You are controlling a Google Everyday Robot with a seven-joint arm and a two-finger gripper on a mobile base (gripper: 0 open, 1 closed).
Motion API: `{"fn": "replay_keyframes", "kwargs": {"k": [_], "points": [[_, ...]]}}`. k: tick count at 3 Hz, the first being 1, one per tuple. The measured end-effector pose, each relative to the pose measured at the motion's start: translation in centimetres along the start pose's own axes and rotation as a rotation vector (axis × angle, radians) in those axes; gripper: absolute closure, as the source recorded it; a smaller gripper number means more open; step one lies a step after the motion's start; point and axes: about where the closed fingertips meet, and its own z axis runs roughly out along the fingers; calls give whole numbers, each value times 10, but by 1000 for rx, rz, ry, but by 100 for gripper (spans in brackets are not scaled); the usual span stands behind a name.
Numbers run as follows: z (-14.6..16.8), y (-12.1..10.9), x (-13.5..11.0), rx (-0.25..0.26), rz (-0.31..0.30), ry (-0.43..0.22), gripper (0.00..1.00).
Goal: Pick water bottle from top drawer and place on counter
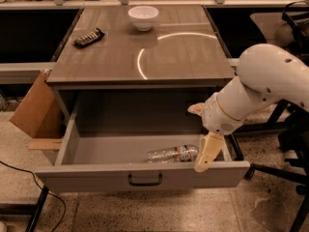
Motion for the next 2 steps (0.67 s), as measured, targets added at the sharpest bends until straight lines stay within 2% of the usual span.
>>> {"fn": "replay_keyframes", "kwargs": {"k": [1, 2], "points": [[1, -2, 1, 0, -3, 0, 0], [13, -23, 6, 3, -35, 0, 0]]}}
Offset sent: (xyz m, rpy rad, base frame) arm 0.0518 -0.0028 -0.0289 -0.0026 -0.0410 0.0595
